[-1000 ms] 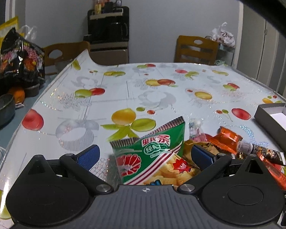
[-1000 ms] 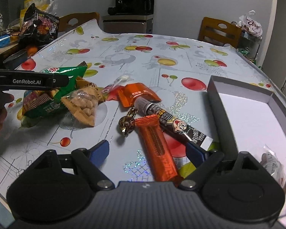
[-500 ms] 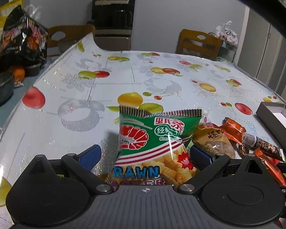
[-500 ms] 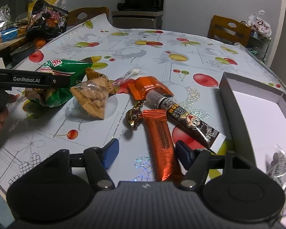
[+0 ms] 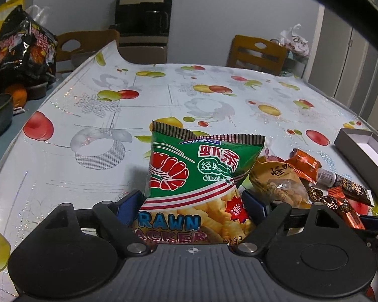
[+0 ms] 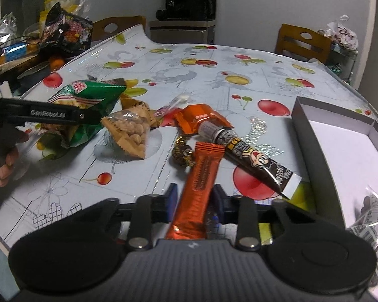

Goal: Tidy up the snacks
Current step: 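Grasp the orange candy bar with the right gripper while the left gripper grasps the green shrimp cracker bag, then lift the orange candy bar with the right gripper while the left gripper lifts the green cracker bag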

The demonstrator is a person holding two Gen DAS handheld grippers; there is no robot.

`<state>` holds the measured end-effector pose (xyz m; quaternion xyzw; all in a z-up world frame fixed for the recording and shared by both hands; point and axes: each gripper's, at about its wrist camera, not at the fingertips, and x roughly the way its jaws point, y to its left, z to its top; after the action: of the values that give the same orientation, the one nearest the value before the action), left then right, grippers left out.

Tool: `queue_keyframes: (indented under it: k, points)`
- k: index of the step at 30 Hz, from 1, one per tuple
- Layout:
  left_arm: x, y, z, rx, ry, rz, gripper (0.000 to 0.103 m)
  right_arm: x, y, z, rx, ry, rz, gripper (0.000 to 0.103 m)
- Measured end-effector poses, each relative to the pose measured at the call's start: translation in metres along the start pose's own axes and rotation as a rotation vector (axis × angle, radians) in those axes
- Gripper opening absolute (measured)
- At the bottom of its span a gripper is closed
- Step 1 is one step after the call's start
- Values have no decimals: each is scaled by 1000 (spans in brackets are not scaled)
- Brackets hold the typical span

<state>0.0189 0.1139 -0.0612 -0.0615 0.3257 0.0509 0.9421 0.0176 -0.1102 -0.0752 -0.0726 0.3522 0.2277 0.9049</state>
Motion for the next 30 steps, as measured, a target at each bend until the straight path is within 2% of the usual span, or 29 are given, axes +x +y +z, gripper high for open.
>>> queue_keyframes:
  k: [6, 21, 30]
  points:
    - [-4, -1, -2, 10, -12, 2, 78, -1, -1, -2, 4, -10, 1, 22]
    - [-23, 2, 4, 3, -70, 17, 75, -12, -4, -2, 31, -33, 17, 21]
    - [-46, -9, 16, 32, -134, -2, 75, -36, -14, 7, 63, -95, 26, 22]
